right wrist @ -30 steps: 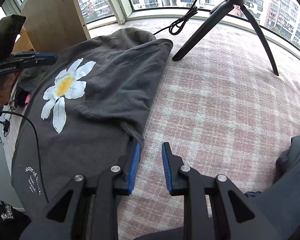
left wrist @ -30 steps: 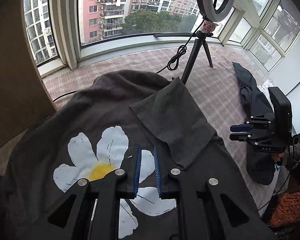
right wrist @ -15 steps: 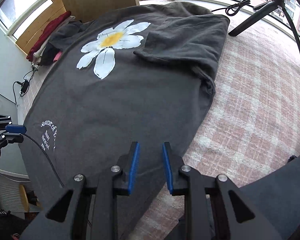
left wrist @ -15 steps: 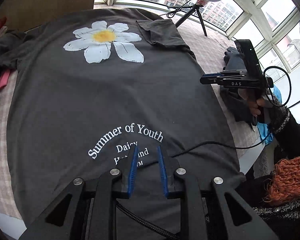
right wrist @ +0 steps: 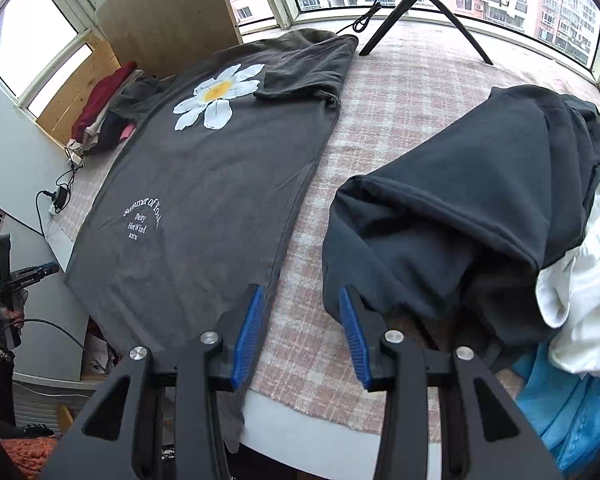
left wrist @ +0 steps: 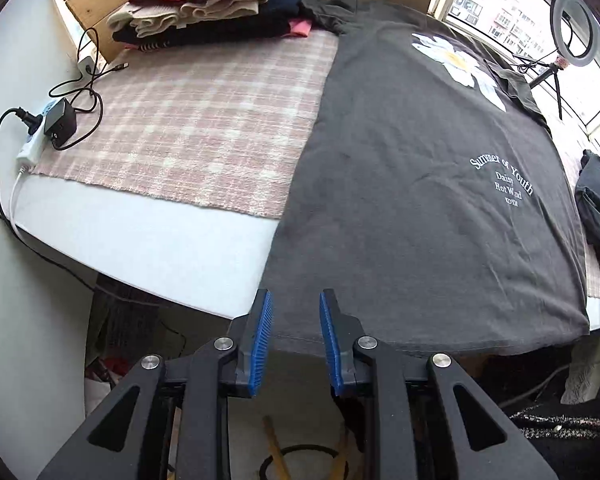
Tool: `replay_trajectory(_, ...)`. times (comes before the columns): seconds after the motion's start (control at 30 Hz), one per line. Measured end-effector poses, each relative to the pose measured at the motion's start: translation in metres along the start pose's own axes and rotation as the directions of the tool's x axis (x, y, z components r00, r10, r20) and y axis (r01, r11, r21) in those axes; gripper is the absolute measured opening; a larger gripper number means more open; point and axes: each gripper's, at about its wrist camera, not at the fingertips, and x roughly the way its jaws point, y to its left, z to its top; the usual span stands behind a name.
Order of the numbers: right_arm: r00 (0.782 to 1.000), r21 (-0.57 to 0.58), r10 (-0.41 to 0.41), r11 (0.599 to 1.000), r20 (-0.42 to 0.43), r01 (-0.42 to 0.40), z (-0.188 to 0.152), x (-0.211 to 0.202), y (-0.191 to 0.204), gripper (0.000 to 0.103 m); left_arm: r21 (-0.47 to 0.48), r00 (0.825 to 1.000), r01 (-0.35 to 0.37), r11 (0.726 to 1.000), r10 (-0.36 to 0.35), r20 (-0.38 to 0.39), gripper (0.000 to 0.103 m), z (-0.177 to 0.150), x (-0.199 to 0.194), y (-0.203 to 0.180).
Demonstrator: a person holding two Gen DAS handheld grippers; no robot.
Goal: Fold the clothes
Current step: 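Move both tools to the sweatshirt hem and close them on it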
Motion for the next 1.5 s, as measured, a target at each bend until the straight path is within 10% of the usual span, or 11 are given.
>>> replay_trajectory(0.23,0.995,-0.010,-0.018,1.000,-0.095,0.017,-0.081,0.025,0.040,0.039,0.079,1.000,-0.026,0.997,0.026,-0.007,0.031,-0.011,0.015,-0.009)
replay_trajectory(0.47,0.992,-0.068,-0.037,0.997,-0.118,0.029,-0.120,0.039,0.065,0.039,0.334,0.988,0.134,0.933,-0.153,0.032,0.032,-0.030,-0.021,-0.113)
replay_trajectory(0.57,0.992,-0.093,-0.048,0.995,-0.113,0.037,-0.125,0.038,0.072,0.005,0.441,0.971,0.213,0.872,-0.238,0.001,0.032,-0.037,-0.027,-0.169)
replay_trajectory(0.87,0.979,-0.131,-0.122,0.986,-0.163,0.101,-0.142,0.024,0.068,0.024,0.633,0.932,0.341,0.695,-0.336,-0.133,0.032,-0.082,-0.020,-0.292)
replay_trajectory(1.03,0.998,0.084,0.027,0.996,-0.060,-0.022,-0.136,-0.014,0.027,0.025,0.824,0.917,0.292,0.486,-0.388,-0.097,0.032,-0.123,-0.019,-0.381)
replay_trajectory(1.17,0.997,0.044,0.022,0.999,-0.074,-0.019,-0.144,-0.011,0.034,0.026,0.912,0.952,0.158,0.379,-0.305,-0.038,0.033,-0.138,0.001,-0.412)
replay_trajectory(1.33,0.994,0.038,0.070,0.997,-0.084,-0.067,-0.158,0.007,0.048,0.026,0.927,0.958,0.143,0.346,-0.284,-0.042,0.023,-0.133,0.006,-0.408)
replay_trajectory(1.5,0.992,0.068,0.105,0.993,-0.067,-0.100,-0.158,0.022,0.053,0.025,0.873,0.934,0.286,0.395,-0.319,-0.162,0.000,-0.115,-0.002,-0.399)
